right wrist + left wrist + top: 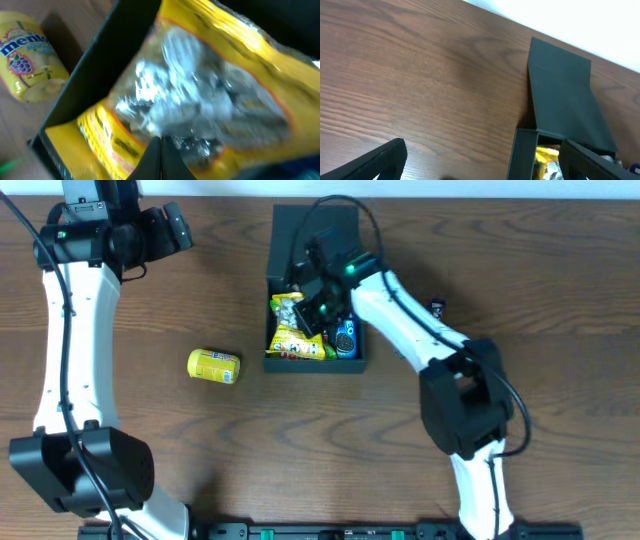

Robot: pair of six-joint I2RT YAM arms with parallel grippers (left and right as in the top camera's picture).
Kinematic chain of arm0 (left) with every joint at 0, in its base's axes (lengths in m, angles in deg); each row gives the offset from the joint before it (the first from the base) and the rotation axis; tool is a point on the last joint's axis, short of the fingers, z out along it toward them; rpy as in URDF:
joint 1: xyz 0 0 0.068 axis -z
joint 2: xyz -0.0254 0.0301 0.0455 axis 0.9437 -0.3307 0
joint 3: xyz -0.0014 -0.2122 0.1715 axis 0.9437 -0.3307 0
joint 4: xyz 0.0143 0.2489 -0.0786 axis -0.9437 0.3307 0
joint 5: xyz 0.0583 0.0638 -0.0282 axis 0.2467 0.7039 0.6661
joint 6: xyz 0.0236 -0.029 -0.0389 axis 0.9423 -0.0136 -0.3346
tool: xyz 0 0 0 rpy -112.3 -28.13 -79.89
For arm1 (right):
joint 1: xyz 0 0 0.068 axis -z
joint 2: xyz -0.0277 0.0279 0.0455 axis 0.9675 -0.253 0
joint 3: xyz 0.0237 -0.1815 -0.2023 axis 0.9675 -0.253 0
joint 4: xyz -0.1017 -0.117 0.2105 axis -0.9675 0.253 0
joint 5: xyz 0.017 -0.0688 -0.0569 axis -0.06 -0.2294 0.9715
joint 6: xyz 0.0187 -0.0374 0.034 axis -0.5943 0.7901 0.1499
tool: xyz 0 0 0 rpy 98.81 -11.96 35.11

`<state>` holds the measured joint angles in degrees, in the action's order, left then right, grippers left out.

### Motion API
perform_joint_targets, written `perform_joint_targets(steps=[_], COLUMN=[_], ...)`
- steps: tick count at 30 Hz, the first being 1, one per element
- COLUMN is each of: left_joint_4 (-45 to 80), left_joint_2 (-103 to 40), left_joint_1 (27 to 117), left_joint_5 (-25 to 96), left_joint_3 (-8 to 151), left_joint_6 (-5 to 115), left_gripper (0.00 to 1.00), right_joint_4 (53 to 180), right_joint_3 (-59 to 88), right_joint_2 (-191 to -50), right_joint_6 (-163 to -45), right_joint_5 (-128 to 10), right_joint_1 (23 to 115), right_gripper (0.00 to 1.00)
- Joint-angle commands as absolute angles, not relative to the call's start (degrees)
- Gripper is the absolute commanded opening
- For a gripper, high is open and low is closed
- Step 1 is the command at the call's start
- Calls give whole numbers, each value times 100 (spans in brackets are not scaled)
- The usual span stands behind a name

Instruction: Pack container

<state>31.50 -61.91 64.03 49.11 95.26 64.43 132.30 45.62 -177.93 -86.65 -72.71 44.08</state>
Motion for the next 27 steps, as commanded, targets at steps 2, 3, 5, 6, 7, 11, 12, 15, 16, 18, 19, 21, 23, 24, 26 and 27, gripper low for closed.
perform_joint_targets(steps=[2, 3, 5, 6, 7, 11, 12, 15, 16, 18, 19, 21, 23, 24, 26, 27], left_joint_4=[3204, 3213, 3259, 3283, 3303, 3342, 3342, 3357, 3362, 3388, 3430, 3462, 3440, 3419, 3371, 3357], left_joint_2=[-6325, -6325, -6325, -6325, -6325, -6325, -6325, -6325, -6325, -6325, -6325, -6327, -6327, -6327, -6327, -6327], left_joint_1=[6397, 6397, 6397, 6397, 6397, 6397, 6397, 6397, 6397, 6397, 6397, 6397, 6397, 6397, 6397, 6397], left_joint_5=[4826, 4826, 4826, 4826, 4826, 4826, 4826, 4826, 4826, 4828, 4832, 4850, 4848, 4848, 4845, 4845], left_joint_3=[9491, 9491, 9491, 9491, 9491, 9486, 9484, 9473, 9473, 9473, 9471, 9390, 9163, 8964, 8577, 8378], left_joint_6=[6498, 6498, 6498, 6500, 6517, 6515, 6517, 6517, 6517, 6519, 6522, 6618, 6589, 6491, 6174, 5949], left_gripper=[97, 96, 95, 95, 95, 95, 95, 95, 95, 95, 95, 95, 95, 95, 95, 95], right_joint_4=[13013, 12981, 12944, 12937, 12898, 12594, 12559, 12596, 12657, 12793, 12863, 12909, 12957, 13005, 13088, 13129], right_joint_3=[4558, 4560, 4560, 4558, 4560, 4558, 4560, 4619, 4680, 4792, 4831, 4836, 4836, 4836, 4836, 4836], right_joint_2=[-18176, -18250, -18392, -18425, -18466, -18480, -18480, -18440, -18377, -18119, -17940, -17551, -17229, -17063, -16853, -16773], right_joint_6=[-8556, -8556, -8556, -8554, -8552, -8464, -8464, -8467, -8467, -8469, -8469, -8469, -8469, -8469, -8491, -8558], right_joint_5=[-7375, -7402, -7511, -7609, -7712, -7867, -7869, -8075, -8199, -8252, -8250, -8228, -8105, -8001, -7834, -7756], right_joint_1=[4266, 4255, 4235, 4235, 4235, 4233, 4233, 4275, 4312, 4428, 4509, 4725, 4970, 5129, 5416, 5562], right_gripper=[1, 2, 1, 1, 1, 1, 1, 2, 1, 2, 1, 1, 1, 1, 1, 1])
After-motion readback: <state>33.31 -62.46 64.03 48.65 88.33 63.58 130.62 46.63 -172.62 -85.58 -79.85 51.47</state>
